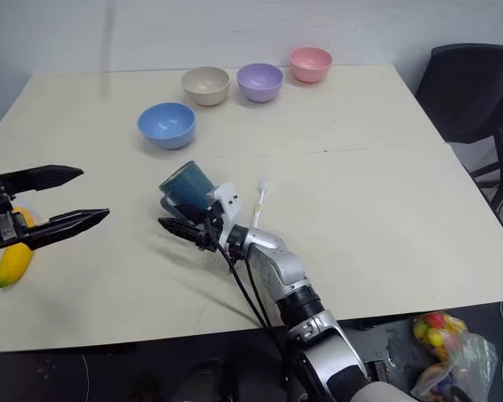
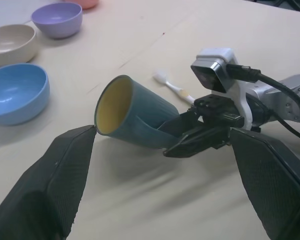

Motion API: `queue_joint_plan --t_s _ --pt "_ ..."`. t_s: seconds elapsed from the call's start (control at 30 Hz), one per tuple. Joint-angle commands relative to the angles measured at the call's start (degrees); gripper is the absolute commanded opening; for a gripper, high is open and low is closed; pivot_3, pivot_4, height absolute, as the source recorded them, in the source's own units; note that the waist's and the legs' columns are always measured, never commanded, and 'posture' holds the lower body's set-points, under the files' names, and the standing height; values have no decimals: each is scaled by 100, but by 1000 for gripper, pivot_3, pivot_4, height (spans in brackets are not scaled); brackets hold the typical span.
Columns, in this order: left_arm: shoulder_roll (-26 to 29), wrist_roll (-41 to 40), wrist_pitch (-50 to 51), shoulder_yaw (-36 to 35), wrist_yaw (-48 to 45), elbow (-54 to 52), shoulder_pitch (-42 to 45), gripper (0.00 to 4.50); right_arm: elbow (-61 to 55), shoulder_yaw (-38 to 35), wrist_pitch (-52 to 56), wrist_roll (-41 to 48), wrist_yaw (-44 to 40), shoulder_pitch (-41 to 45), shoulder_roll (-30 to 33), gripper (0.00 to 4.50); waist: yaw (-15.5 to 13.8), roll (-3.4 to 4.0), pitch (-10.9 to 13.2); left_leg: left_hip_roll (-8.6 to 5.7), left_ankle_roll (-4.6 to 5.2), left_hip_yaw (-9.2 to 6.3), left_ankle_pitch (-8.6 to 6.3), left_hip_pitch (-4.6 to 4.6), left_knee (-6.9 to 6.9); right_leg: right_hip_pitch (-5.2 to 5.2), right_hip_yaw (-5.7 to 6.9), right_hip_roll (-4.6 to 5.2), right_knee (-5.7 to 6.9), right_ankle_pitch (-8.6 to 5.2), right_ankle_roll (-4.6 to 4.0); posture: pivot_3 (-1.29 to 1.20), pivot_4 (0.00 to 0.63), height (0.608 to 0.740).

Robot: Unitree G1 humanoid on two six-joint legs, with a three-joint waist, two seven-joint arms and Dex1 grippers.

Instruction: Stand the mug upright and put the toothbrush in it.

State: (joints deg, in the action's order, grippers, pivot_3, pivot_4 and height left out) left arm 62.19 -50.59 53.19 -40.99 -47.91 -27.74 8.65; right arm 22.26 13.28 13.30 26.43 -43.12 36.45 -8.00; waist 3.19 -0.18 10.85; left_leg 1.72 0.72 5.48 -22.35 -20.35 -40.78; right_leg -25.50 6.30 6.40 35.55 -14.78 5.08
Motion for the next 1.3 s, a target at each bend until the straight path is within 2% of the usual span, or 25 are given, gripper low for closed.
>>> queue_joint_plan --t_s 0.03,0.1,0.43,0.63,0.73,0.8,0.97,1.03,1.1,1.3 --pt "186 148 -330 285 -137 263 262 4500 -296 -58 -12 38 83 -175 -309 3758 3 0 0 0 0 2 0 1 1 0 1 0 1 0 0 0 150 740" --pt "212 198 -419 450 -195 381 380 4500 -376 -49 -6 3 129 -233 -277 4482 3 0 0 0 0 4 0 1 5 -3 1 -1 0 0 0 0 150 740" --pt "190 457 -808 976 -418 723 677 4500 -934 48 283 -252 92 -547 204 4482 1 -1 0 0 0 20 0 3 16 -11 13 -4 -1 0 0 0 150 740" --pt "159 506 -905 1093 -451 755 741 4500 -1305 306 343 -829 165 -582 645 4482 0 0 0 0 1 23 0 5 16 -12 13 -4 -1 0 0 0 150 740" --pt "162 424 -880 1124 -544 686 715 4500 -2388 417 1122 -1241 398 -634 1422 4482 -24 1 1 -1 1 25 0 4 16 -14 11 -2 0 0 0 0 150 740" --pt "144 298 -846 1220 -663 485 667 4500 -3221 50 2216 -1130 843 -602 1783 4482 -65 1 1 -6 3 21 1 0 15 -15 10 5 -1 0 0 0 150 740" --pt "213 360 -1071 1581 -1125 188 588 4500 -4660 -864 4615 -992 1865 -416 2206 4482 -134 2 1 0 3 23 2 1 15 -16 2 5 -1 0 0 0 150 740" --pt "262 375 -1169 1734 -1350 229 705 4500 -4893 -1363 5630 -862 2313 -284 1820 4482 -133 2 1 4 1 25 2 3 15 -17 2 -1 2 -2 -4 0 150 740" --pt "309 395 -1237 1842 -1525 288 811 4500 -4946 -1624 6191 -795 2576 -191 1493 4482 -132 2 1 4 -2 32 3 4 15 -19 6 -11 6 -2 -5 0 150 740" --pt "411 574 -1481 2204 -1900 584 1260 4500 -4021 -1338 6106 -928 2932 18 833 4482 -125 4 2 -15 -2 43 4 6 20 -22 6 -17 5 -3 -5 0 150 740"
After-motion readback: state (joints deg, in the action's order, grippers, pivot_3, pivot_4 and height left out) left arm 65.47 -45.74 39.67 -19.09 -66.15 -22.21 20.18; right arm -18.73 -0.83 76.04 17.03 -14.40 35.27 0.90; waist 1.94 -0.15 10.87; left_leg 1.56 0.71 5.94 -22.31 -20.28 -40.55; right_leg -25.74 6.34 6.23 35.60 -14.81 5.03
